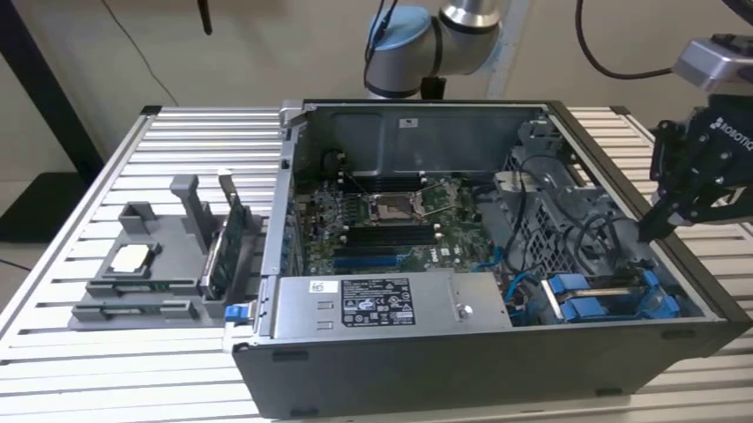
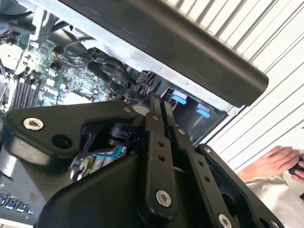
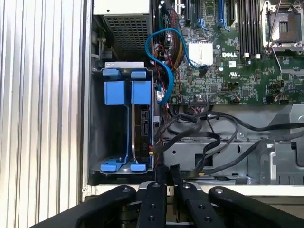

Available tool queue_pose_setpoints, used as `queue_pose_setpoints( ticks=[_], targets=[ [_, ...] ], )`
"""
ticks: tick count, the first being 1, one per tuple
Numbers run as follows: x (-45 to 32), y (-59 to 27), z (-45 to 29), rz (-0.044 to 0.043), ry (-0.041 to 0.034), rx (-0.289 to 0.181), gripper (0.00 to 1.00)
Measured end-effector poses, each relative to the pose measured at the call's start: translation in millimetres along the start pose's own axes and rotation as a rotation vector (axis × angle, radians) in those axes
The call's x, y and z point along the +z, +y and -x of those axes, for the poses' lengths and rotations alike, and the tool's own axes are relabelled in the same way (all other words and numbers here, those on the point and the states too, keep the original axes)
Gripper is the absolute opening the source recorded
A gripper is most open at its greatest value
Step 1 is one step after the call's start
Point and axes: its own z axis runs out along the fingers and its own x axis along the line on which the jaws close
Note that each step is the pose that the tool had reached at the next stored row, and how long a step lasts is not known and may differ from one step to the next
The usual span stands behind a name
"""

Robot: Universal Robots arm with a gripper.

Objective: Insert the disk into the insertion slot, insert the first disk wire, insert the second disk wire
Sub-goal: 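Insert the second disk wire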

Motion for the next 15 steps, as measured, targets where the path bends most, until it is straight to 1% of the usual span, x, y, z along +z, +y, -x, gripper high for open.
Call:
queue_pose_setpoints(
  ticks=[8, 13, 15],
  targets=[
    [-5.2, 27.0, -0.8, 0.0005, -0.0166, 0.006, 0.16],
    [-4.6, 43.2, -1.8, 0.0005, -0.0212, 0.007, 0.16],
    [-4.0, 46.7, -5.1, 0.0006, -0.0226, 0.007, 0.16]
  ],
)
